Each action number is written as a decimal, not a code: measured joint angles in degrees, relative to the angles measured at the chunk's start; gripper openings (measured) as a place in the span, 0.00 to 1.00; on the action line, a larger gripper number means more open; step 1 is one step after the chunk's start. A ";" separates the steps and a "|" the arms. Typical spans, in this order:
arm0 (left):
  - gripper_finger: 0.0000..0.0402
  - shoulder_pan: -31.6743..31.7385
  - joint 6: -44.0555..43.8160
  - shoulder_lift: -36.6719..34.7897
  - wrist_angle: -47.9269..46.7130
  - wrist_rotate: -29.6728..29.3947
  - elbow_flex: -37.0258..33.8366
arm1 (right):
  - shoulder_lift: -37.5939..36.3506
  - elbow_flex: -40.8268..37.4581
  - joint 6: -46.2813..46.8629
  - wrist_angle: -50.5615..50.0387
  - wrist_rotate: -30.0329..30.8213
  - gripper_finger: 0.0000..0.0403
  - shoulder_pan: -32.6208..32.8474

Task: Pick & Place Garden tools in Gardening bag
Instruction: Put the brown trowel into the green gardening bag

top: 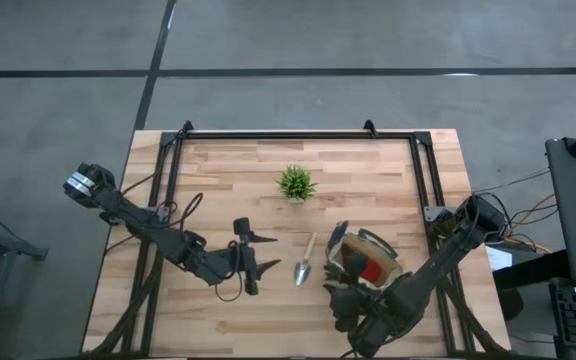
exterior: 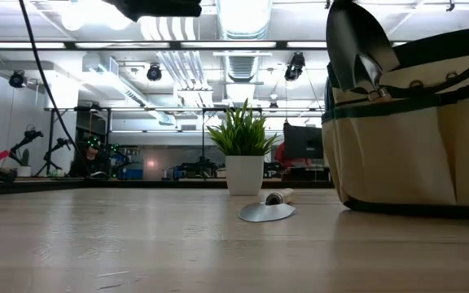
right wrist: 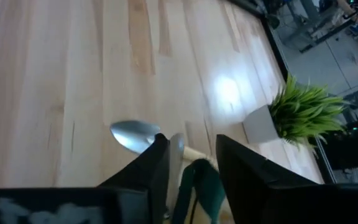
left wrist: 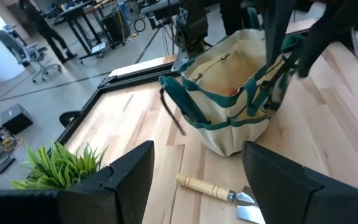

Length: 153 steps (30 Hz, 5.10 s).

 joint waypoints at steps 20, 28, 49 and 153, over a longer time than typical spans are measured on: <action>0.61 14.09 -23.39 12.80 3.56 13.73 0.00 | -3.23 1.19 -1.46 -0.02 7.40 0.40 0.11; 0.61 17.48 -24.88 23.72 6.16 18.36 5.08 | -3.32 1.17 -1.37 0.09 7.56 0.38 0.07; 0.61 19.63 -27.98 35.92 -1.93 20.81 15.21 | -3.32 0.99 -1.22 0.18 7.53 0.34 0.07; 0.17 12.81 -20.88 0.95 77.97 44.40 -12.89 | 15.07 -0.71 -119.93 109.77 12.37 0.54 -11.79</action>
